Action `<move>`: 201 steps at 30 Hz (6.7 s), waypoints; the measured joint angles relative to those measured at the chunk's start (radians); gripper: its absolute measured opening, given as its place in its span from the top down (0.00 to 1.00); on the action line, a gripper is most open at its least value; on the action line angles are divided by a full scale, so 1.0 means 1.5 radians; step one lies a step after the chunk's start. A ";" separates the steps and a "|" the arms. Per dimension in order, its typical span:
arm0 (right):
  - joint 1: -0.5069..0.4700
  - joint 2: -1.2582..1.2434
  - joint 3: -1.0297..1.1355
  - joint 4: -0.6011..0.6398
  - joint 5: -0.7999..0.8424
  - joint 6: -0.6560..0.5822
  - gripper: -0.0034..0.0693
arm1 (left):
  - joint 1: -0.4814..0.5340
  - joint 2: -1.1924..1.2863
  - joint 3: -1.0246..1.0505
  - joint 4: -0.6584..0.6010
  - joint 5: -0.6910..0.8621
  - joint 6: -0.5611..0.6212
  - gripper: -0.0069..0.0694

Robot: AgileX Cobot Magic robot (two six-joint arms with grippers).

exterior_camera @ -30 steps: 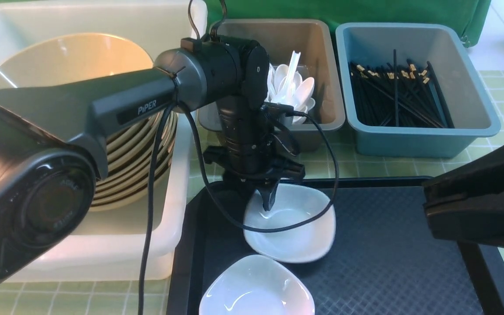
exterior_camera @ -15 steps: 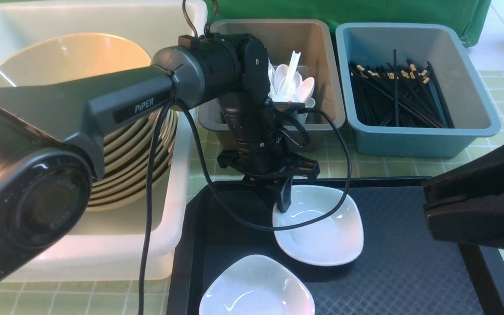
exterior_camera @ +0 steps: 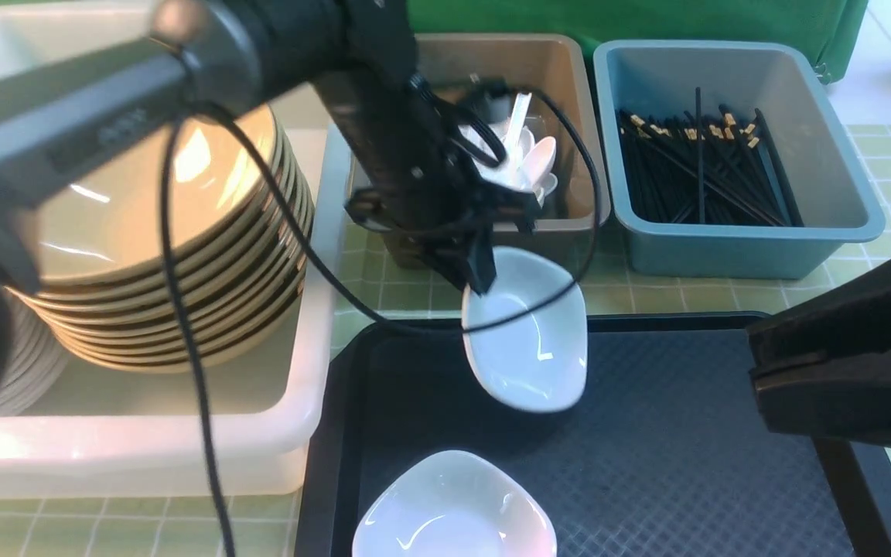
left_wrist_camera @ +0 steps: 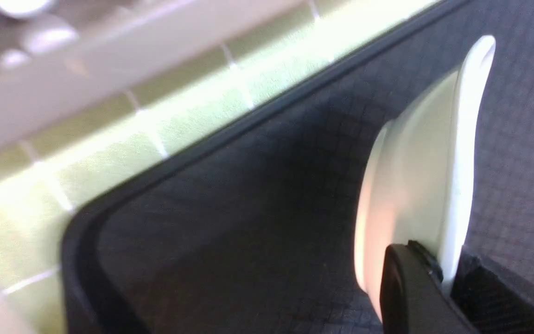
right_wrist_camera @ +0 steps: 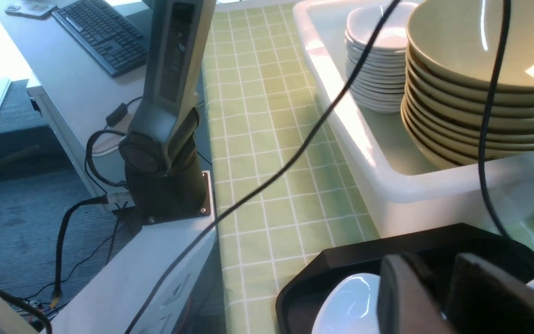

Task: On green table put chopsticks spoon bowls plates into blue grey white boxes.
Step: 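Place the white bowl into the white bin with the other dishes with the left gripper, then grasp the small white bowl on the black tray by its rim with the left gripper, then place the white bowl into the white bin with the other dishes with the left gripper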

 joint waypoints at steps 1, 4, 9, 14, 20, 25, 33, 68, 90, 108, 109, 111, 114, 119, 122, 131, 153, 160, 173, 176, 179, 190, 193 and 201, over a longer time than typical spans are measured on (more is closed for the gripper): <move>0.000 0.000 0.000 0.000 0.000 0.000 0.74 | 0.005 -0.006 0.000 -0.005 0.001 0.003 0.89; 0.000 0.000 0.000 0.000 0.000 0.000 0.73 | 0.025 -0.027 0.000 -0.029 0.004 0.017 0.89; 0.000 0.000 0.000 0.000 0.000 0.000 0.73 | 0.059 -0.052 0.000 -0.085 0.007 0.045 0.89; 0.000 0.000 0.000 0.000 -0.005 0.000 0.73 | 0.095 -0.083 0.000 -0.127 0.009 0.074 0.89; 0.000 0.000 0.000 0.001 -0.021 -0.001 0.72 | 0.140 -0.126 0.003 -0.147 0.009 0.086 0.89; 0.000 0.000 0.000 0.013 -0.056 -0.005 0.72 | 0.226 -0.213 0.060 -0.187 0.011 0.111 0.89; 0.000 0.000 0.000 0.027 -0.065 -0.016 0.72 | 0.460 -0.381 0.215 -0.276 0.014 0.158 0.89; 0.160 0.090 0.000 0.028 -0.136 -0.040 0.70 | 0.896 -0.538 0.425 -0.130 -0.120 0.004 0.89; 0.161 0.091 0.000 0.028 -0.169 -0.040 0.67 | 0.798 -0.418 0.428 -0.037 -0.086 -0.048 0.76; 0.160 0.091 -0.002 -0.116 -0.261 0.058 0.64 | 0.760 -0.469 0.428 0.106 -0.074 -0.154 0.04; 0.157 0.091 -0.005 -0.145 -0.259 0.084 0.64 | 0.751 -0.477 0.428 0.105 -0.071 -0.144 0.04; 0.142 0.092 -0.020 -0.212 -0.242 0.146 0.64 | 0.713 -0.505 0.428 0.098 -0.071 -0.103 0.04; 0.111 0.089 -0.040 -0.269 -0.218 0.206 0.64 | 0.613 -0.550 0.428 0.081 -0.076 -0.032 0.04; 0.068 0.057 -0.044 -0.288 -0.203 0.237 0.64 | 0.405 -0.597 0.428 0.060 -0.075 0.074 0.07; 0.060 0.022 -0.046 -0.288 -0.202 0.249 0.63 | 0.251 -0.595 0.428 0.041 -0.070 0.126 0.13; 0.060 -0.047 -0.046 -0.230 -0.135 0.239 0.63 | -0.038 -0.422 0.388 0.055 -0.083 0.179 0.21; 0.059 -0.049 -0.046 -0.229 -0.070 0.222 0.63 | -0.128 -0.020 0.266 0.126 -0.027 0.227 0.21; 0.059 -0.049 -0.046 -0.229 -0.070 0.221 0.63 | -0.127 0.031 0.256 0.054 -0.013 0.253 0.41; 0.059 -0.049 -0.046 -0.229 -0.070 0.204 0.63 | -0.062 0.013 0.244 -0.038 0.002 0.262 0.88; 0.059 -0.049 -0.046 -0.229 -0.070 0.202 0.63 | -0.015 -0.027 0.218 -0.090 -0.012 0.262 0.89; 0.059 -0.049 -0.046 -0.229 -0.071 0.194 0.63 | 0.035 -0.083 0.188 -0.149 -0.013 0.261 0.89; 0.059 -0.049 -0.046 -0.226 -0.091 0.189 0.63 | 0.363 -0.329 0.153 -0.226 0.004 0.220 0.89; 0.059 -0.049 -0.046 -0.217 -0.103 0.190 0.63 | 0.501 -0.397 0.153 -0.214 0.011 0.193 0.89; 0.059 -0.049 -0.046 -0.215 -0.103 0.188 0.63 | 0.823 -0.487 0.180 -0.165 0.012 0.101 0.89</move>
